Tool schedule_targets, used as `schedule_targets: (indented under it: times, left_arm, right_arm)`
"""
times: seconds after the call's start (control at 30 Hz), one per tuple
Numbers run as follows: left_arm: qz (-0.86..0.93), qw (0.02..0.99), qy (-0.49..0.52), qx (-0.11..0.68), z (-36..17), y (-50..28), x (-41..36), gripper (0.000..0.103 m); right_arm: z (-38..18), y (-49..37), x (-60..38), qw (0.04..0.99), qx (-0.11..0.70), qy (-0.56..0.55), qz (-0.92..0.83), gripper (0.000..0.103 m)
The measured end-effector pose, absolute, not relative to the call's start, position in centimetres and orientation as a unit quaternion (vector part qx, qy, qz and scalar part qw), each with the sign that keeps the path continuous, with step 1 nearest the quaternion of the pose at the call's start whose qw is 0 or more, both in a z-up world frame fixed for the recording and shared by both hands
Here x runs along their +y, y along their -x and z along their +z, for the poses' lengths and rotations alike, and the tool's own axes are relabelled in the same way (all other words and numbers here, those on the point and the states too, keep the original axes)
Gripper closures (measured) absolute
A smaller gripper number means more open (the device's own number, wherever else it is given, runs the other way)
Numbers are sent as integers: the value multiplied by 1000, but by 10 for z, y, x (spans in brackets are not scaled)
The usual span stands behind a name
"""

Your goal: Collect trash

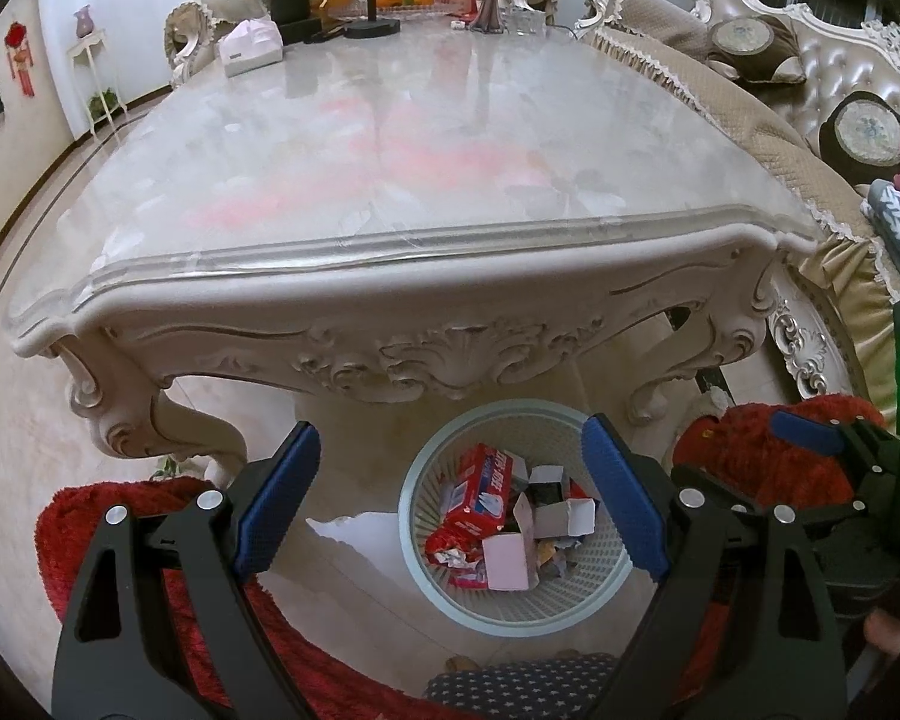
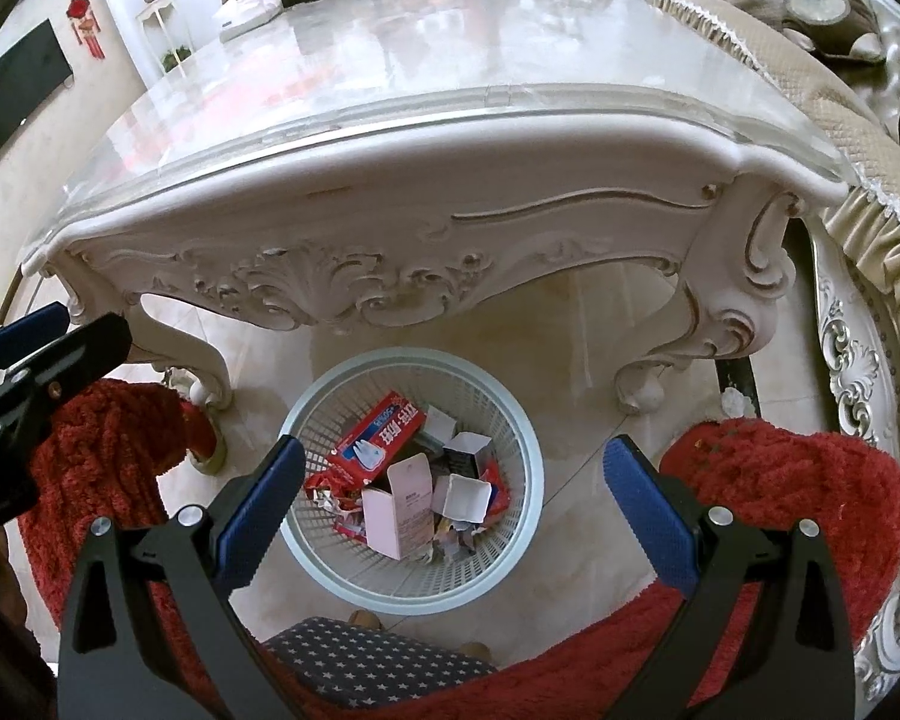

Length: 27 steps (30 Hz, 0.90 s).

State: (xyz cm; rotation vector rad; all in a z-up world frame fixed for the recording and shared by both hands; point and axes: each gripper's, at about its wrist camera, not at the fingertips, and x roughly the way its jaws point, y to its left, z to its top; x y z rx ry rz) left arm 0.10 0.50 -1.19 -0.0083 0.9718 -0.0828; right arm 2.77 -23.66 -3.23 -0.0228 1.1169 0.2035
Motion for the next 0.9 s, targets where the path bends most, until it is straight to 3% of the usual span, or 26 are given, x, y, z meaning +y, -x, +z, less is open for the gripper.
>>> schedule_targets:
  times: [0.9]
  left_arm:
    - [-39,901,30,431,-6,8,10,14]
  right_arm:
    - [-37,-30,-234,843,529,17,94,8]
